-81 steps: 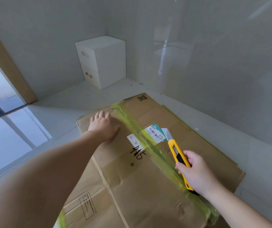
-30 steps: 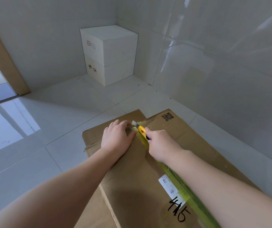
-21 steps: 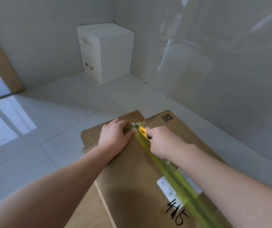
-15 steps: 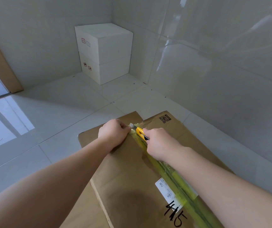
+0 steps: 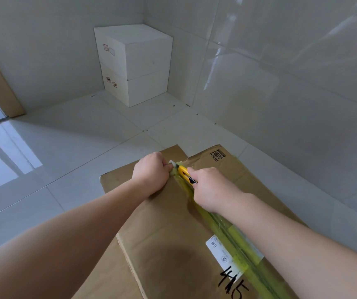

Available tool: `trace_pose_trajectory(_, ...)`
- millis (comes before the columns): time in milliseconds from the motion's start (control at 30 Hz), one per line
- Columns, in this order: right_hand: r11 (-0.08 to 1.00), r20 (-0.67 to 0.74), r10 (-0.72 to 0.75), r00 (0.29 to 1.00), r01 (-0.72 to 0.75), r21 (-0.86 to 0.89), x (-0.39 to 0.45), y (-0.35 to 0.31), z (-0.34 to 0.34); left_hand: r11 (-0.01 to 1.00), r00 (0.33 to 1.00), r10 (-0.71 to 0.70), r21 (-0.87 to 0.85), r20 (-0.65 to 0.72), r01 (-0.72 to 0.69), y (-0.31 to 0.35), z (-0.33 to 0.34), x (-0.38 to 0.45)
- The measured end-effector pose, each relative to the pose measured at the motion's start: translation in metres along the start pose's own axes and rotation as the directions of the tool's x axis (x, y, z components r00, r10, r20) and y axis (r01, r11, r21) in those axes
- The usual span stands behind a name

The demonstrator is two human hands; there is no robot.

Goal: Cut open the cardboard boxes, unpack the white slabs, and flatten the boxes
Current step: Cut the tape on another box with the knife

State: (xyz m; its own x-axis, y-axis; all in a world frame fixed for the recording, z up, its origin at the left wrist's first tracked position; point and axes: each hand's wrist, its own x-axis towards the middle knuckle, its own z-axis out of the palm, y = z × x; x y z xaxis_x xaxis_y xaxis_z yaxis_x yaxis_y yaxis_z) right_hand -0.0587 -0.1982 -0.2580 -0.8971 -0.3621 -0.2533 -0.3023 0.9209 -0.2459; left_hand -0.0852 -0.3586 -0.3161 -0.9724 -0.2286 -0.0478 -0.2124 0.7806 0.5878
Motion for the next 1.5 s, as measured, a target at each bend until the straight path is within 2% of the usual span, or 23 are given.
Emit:
trace_pose_trajectory(133, 1.000, 0.013, 0.023, 1.000, -0.022, -0.017, -0.008, 0.006, 0.001, 0.998, 1.000, -0.017, -0.061, -0.004, 0.017, -0.002, 0.006, -0.001)
trace_pose_trajectory(300, 1.000, 0.001, 0.023, 1.000, -0.023, -0.002, 0.003, -0.004, -0.001, 0.998, 0.998, -0.034, -0.050, -0.048, 0.032, -0.003, 0.005, 0.002)
trace_pose_trajectory(433, 1.000, -0.006, 0.029, 1.000, -0.029, -0.011, -0.008, 0.002, 0.006, 0.997, 0.999, -0.028, -0.067, -0.024, 0.027, -0.004, 0.006, 0.002)
trace_pose_trajectory(833, 0.997, -0.098, -0.019, 0.995, 0.026, 0.071, -0.018, 0.008, 0.023, 0.990, 0.997, -0.044, -0.134, -0.069, 0.034, -0.008, 0.007, 0.000)
trace_pose_trajectory(1167, 0.993, -0.130, -0.038, 0.991, 0.052, 0.107, -0.037, 0.018, 0.034, 0.991, 0.998, -0.049, -0.129, -0.040, 0.043, -0.009, 0.004, -0.005)
trace_pose_trajectory(1267, 0.987, -0.139, -0.045, 0.989, 0.065, 0.145, -0.029, 0.015, 0.029, 0.990, 0.997, -0.043, -0.135, -0.060, 0.034, -0.007, 0.001, -0.006)
trace_pose_trajectory(1500, 0.991, -0.146, -0.086, 0.986, 0.100, 0.091, -0.028, 0.015, 0.019, 0.982, 0.995, -0.002, -0.188, -0.098, -0.017, -0.006, -0.003, -0.008)
